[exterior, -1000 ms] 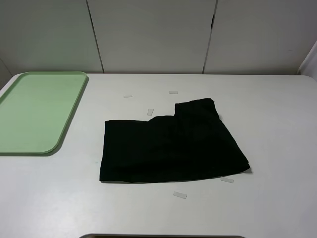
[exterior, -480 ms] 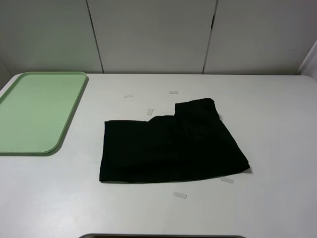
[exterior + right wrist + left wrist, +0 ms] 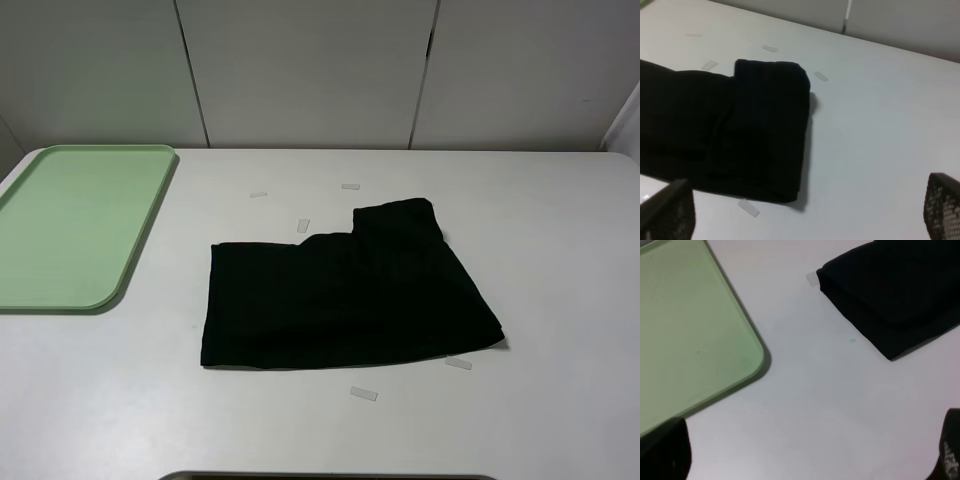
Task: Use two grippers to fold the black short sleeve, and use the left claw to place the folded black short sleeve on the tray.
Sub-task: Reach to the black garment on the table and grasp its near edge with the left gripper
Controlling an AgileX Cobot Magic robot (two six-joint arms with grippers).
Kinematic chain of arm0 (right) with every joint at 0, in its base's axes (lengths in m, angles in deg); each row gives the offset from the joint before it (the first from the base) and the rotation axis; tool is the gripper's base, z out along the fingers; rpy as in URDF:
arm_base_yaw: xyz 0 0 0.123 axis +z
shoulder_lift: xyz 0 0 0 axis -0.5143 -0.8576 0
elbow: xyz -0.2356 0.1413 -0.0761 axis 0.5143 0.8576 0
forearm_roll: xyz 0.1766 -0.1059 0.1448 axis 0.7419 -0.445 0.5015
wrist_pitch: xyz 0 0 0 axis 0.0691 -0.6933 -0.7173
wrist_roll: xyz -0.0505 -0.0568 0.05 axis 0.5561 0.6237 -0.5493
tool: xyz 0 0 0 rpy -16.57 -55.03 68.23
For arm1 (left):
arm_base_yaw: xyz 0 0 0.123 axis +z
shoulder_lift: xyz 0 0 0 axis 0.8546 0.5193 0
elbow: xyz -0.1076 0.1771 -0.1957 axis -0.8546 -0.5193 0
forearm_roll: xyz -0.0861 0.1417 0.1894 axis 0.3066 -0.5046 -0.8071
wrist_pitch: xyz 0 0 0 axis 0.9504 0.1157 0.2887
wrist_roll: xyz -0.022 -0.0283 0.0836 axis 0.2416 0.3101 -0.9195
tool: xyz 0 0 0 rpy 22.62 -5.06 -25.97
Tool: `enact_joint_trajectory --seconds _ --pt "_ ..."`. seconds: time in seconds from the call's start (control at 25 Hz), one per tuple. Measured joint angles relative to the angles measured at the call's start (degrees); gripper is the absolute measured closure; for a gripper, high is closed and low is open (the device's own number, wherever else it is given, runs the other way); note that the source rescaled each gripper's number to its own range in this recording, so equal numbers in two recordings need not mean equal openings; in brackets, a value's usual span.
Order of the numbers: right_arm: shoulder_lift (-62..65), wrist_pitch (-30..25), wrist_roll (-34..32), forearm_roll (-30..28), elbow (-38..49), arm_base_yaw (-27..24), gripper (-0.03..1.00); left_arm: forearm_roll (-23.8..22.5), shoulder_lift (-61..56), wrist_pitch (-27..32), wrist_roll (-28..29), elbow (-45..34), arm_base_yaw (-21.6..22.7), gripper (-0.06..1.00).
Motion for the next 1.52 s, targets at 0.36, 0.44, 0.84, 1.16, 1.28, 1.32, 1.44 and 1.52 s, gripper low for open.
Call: enact_joint_trajectory --seconds 0.36,0.44,0.84,1.16,1.28,1.32,1.44,1.52 --pt "0.00 0.00 0.00 0.07 0.00 -0.16 -0.03 0.00 0.00 0.00 0.00 0.00 0.00 -0.06" --pt "0.00 0.00 0.00 0.09 0.00 -0.16 -0.03 0.00 0.00 0.00 0.00 0.00 0.00 -0.06" --pt "0.00 0.00 0.00 0.09 0.00 -0.16 -0.03 0.19 0.00 0.00 0.06 0.00 0.00 -0.06" --pt "0.00 0.00 0.00 0.09 0.00 -0.16 -0.03 0.05 1.57 -6.50 12.35 0.97 0.00 -0.05" --pt "0.00 0.00 0.00 0.14 0.00 -0.16 -0.03 4.39 8.34 -11.34 14.01 1.03 0.00 -0.05" --pt "0.00 0.00 0.00 0.14 0.00 -0.16 -0.03 6.37 11.63 -12.71 13.81 1.03 0.00 -0.05" --pt "0.00 0.00 0.00 0.14 0.00 -0.16 -0.03 12.52 22.57 -17.77 10.05 1.03 0.00 -0.05" --pt "0.00 0.00 0.00 0.14 0.00 -0.16 -0.03 18.18 30.22 -21.24 5.22 1.03 0.00 -0.04"
